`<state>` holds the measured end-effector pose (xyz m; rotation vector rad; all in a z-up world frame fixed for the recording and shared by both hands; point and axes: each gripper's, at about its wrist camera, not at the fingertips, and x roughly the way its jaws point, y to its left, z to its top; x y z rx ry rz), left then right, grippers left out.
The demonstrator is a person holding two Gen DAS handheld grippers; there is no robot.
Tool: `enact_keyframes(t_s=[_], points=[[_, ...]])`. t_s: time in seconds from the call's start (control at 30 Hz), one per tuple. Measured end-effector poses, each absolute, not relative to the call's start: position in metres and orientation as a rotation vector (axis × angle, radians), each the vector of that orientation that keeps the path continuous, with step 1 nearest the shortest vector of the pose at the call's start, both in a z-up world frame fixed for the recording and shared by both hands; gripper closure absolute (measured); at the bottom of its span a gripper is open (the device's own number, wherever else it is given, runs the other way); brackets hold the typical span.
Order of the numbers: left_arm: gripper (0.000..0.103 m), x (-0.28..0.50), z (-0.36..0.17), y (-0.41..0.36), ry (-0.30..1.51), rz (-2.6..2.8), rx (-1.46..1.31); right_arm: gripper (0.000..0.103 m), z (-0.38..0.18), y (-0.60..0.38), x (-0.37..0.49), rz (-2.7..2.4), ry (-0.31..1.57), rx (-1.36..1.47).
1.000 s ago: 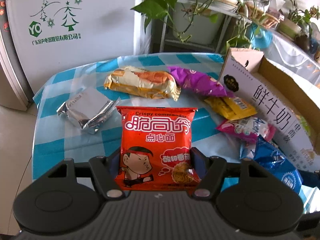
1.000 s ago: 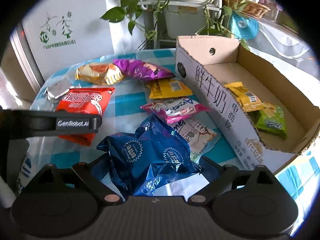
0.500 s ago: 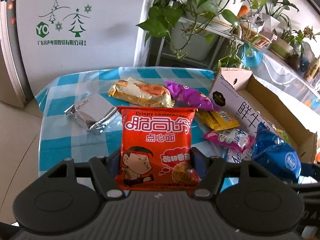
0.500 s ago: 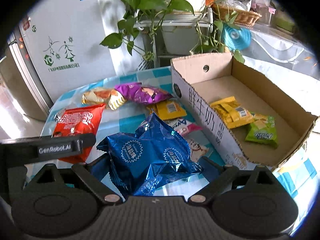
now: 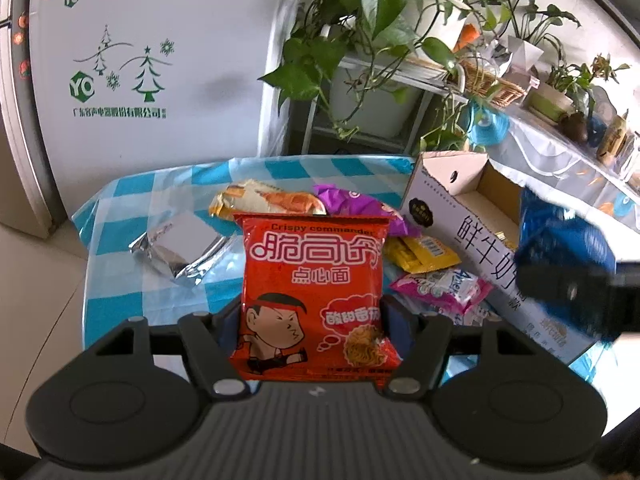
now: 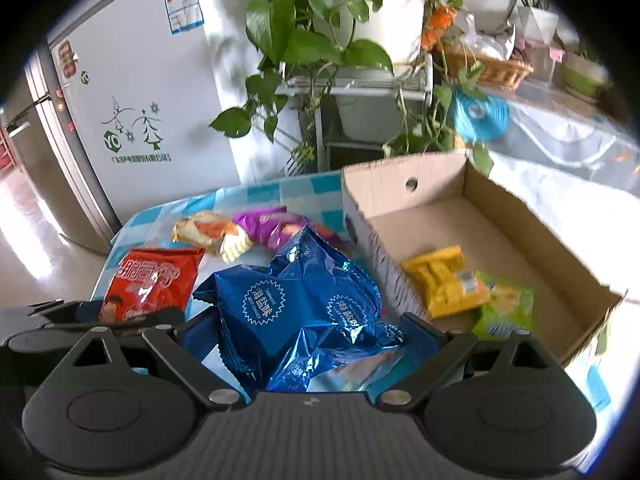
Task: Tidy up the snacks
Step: 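Carry red packet into cardboard box and open left gripper while right carries blue packet toward box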
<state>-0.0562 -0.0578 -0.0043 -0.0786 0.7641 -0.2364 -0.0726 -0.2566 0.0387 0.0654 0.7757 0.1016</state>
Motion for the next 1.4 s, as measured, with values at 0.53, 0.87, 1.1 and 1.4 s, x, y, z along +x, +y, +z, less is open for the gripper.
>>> enact_keyframes(t_s=[0.53, 0.87, 1.1, 1.4], points=[[0.034, -0.053, -0.004, -0.088, 0.771, -0.283, -0.047, 0.005, 0.055, -0.339, -0.041, 0.0, 0.741, 0.279], [0.034, -0.03, 0.016, -0.135, 0.741, -0.357, -0.051, 0.005, 0.06, -0.369, -0.037, -0.077, 0.712, 0.373], [0.034, -0.013, 0.032, -0.177, 0.72, -0.433, -0.081, 0.005, 0.062, -0.39, -0.033, -0.139, 0.692, 0.435], [0.034, 0.004, 0.033, -0.225, 0.736, -0.511, -0.087, 0.004, 0.057, -0.414, -0.03, -0.197, 0.703, 0.529]])
